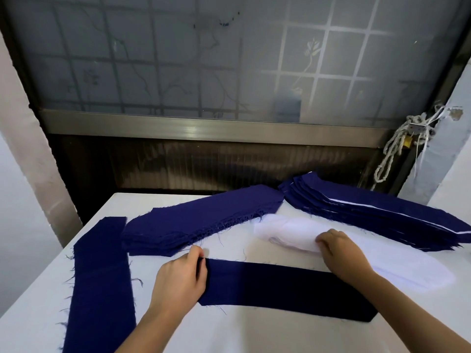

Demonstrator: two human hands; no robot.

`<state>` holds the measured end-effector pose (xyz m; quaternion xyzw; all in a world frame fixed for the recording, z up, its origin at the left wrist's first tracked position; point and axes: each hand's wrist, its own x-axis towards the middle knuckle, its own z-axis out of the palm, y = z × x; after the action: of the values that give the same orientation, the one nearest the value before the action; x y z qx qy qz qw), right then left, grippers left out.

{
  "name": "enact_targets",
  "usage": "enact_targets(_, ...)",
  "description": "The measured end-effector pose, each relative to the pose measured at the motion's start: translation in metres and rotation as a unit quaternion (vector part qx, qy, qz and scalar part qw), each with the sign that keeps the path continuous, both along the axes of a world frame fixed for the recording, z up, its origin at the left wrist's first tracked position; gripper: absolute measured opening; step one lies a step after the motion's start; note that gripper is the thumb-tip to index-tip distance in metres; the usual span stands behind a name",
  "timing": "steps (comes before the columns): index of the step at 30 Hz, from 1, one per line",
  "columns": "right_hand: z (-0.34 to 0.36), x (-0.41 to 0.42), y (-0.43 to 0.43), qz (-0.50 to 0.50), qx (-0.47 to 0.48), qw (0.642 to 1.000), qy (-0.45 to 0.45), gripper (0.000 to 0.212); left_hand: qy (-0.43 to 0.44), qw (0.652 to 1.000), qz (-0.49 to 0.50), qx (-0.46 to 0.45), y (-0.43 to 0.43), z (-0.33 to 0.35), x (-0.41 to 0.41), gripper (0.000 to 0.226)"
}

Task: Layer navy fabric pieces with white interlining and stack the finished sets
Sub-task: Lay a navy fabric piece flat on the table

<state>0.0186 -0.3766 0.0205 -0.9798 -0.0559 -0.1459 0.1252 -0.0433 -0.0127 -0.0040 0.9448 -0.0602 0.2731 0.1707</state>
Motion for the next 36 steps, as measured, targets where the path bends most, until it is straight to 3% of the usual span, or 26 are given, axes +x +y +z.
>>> enact_targets(5, 0.008, 0.036, 0.036, 0.019, -0.033, 0.998, 0.059, 0.031, 0.011, 1.000, -0.012, 0.010, 0.001, 0.001, 0.000, 0.018)
enact_targets(10, 0.018, 0.061, 0.063, -0.010, -0.100, 0.989, 0.108, 0.061, 0.032, 0.999, -0.012, 0.000, 0.001, -0.002, 0.001, 0.013)
enact_targets(13, 0.017, 0.068, 0.072, -0.022, -0.178, 0.978, 0.104, 0.056, 0.043, 0.999, -0.007, -0.004, 0.002, -0.004, 0.002, 0.009)
enact_targets(17, 0.010, 0.065, 0.078, -0.022, -0.213, 0.973, 0.091, 0.040, 0.054, 0.999, -0.002, -0.002, 0.003, -0.008, 0.004, 0.010)
enact_targets(21, 0.011, 0.066, 0.072, -0.035, -0.108, 0.991, 0.074, 0.013, 0.068, 0.998, 0.002, 0.002, 0.003, -0.010, 0.005, 0.012)
enact_targets(24, 0.009, 0.062, 0.069, -0.033, -0.038, 0.998, 0.026, 0.019, 0.072, 0.997, 0.004, 0.004, 0.002, -0.010, 0.007, 0.015)
enact_targets(28, 0.007, 0.052, 0.072, 0.001, -0.118, 0.988, -0.103, 0.017, 0.087, 0.996, 0.011, 0.011, 0.002, -0.010, 0.007, 0.015)
enact_targets(30, 0.013, 0.046, 0.078, 0.024, -0.105, 0.984, -0.143, 0.017, 0.088, 0.996, 0.013, 0.012, 0.002, -0.010, 0.007, 0.015)
enact_targets(33, 0.023, 0.040, 0.087, 0.066, -0.027, 0.993, -0.095, 0.034, 0.086, 0.996, 0.016, 0.010, 0.002, -0.010, 0.006, 0.015)
enact_targets(36, 0.033, 0.034, 0.097, 0.125, 0.114, 0.986, 0.005, 0.039, 0.079, 0.997, 0.013, 0.007, 0.003, -0.009, 0.006, 0.010)
